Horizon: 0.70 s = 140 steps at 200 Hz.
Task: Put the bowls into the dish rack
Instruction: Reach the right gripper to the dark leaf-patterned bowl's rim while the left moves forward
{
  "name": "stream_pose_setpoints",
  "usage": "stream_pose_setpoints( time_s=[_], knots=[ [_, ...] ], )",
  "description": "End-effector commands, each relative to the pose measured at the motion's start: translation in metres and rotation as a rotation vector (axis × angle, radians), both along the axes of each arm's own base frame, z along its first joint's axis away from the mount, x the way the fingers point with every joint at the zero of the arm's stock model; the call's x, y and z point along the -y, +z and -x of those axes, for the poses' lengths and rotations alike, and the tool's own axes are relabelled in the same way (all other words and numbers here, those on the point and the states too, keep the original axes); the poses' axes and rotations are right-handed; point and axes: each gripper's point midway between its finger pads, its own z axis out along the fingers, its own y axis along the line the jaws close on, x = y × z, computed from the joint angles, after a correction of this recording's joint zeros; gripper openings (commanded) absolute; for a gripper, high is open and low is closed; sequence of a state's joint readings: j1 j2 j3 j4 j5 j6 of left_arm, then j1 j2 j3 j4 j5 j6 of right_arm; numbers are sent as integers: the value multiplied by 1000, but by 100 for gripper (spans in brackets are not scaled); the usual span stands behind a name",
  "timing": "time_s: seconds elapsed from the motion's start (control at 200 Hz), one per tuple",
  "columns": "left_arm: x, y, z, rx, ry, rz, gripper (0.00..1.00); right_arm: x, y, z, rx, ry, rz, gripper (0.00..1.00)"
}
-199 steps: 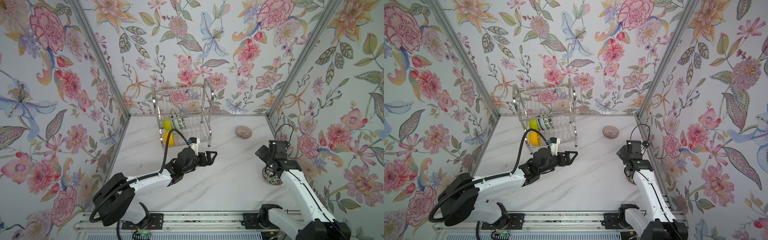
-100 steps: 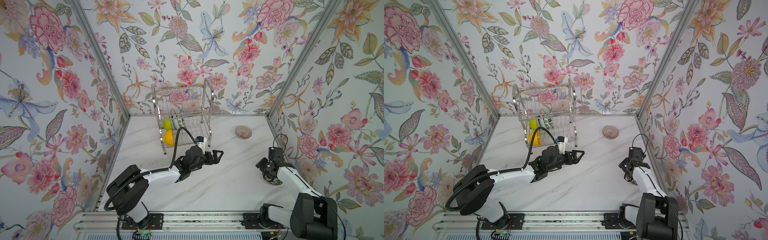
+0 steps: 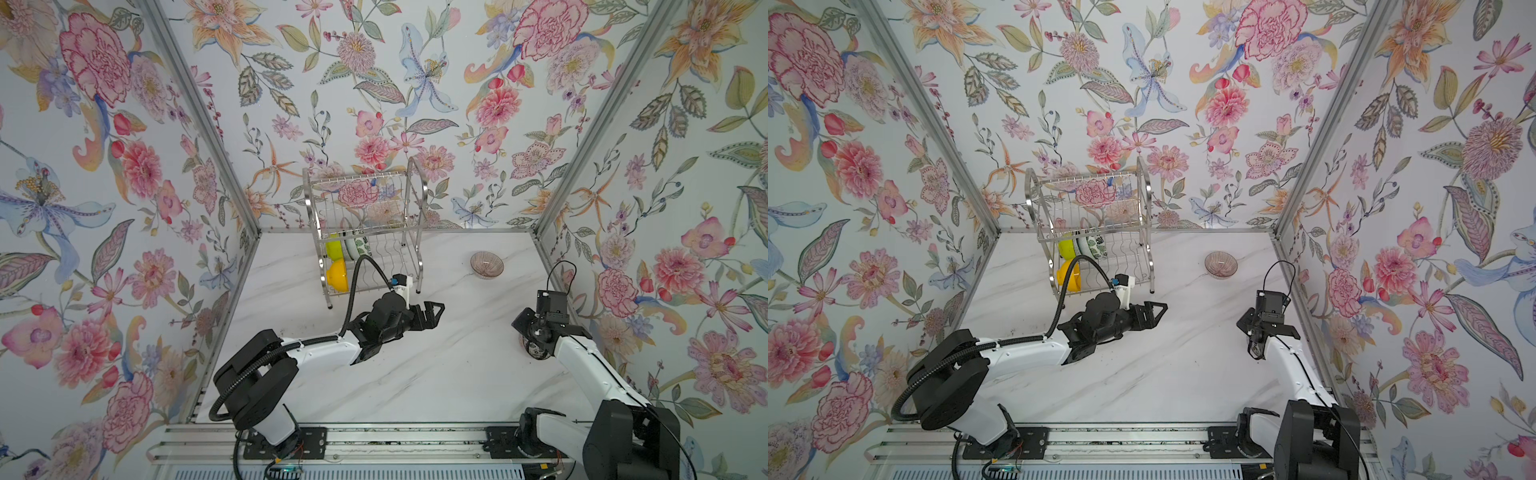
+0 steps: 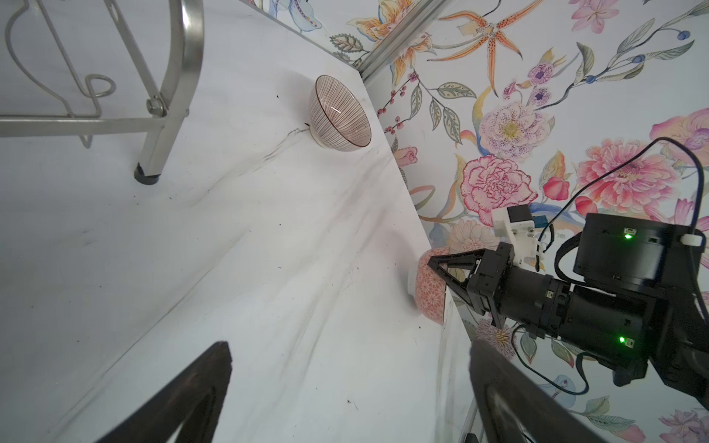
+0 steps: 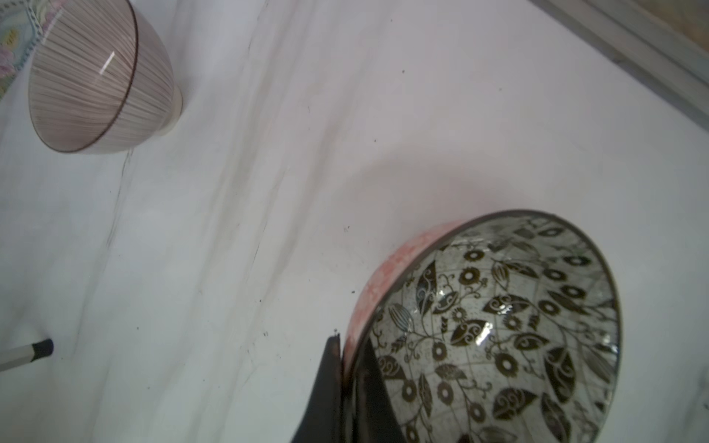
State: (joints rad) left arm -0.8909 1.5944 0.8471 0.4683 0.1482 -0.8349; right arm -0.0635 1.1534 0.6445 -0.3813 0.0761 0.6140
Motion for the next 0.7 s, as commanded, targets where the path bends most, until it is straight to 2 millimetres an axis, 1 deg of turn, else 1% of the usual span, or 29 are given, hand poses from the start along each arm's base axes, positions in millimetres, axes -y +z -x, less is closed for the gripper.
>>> stream_pose_setpoints(
  time_s=[0.0, 0.07, 0.17, 0.26, 0.32, 0.375, 0.4, 0.41, 0.43, 0.485, 0.565, 0.696],
  knots=[
    [-18, 18, -5, 41, 38, -4, 99, -27, 30, -13, 37, 94, 16, 0],
    [-34, 16, -8, 34, 69, -15, 99, -57, 39, -24, 44, 179, 20, 0],
    [-63, 13, -13, 25, 124, -24, 99, -114, 44, -36, 36, 340, 17, 0],
    [-93, 11, -16, 13, 180, -24, 99, -163, 43, -43, 17, 459, 25, 0],
    [-112, 12, -18, 7, 220, -19, 99, -190, 40, -45, -3, 525, 26, 0],
    [-131, 12, -18, 2, 258, -20, 99, -214, 35, -47, -26, 584, 24, 0],
    [-138, 12, -18, 3, 273, -21, 99, -219, 32, -50, -37, 593, 26, 0],
    [-142, 12, -18, 2, 280, -21, 99, -228, 31, -46, -42, 621, 28, 0],
    [-148, 12, -18, 2, 293, -22, 99, -237, 29, -45, -51, 647, 31, 0],
    [-164, 10, -18, -4, 326, -25, 99, -253, 24, -45, -68, 690, 43, 0],
    [-184, 7, -17, -20, 366, -15, 99, -267, 18, -44, -88, 730, 76, 0],
    [-204, 3, -14, -37, 407, -4, 99, -287, 7, -42, -126, 793, 74, 0]
  ],
)
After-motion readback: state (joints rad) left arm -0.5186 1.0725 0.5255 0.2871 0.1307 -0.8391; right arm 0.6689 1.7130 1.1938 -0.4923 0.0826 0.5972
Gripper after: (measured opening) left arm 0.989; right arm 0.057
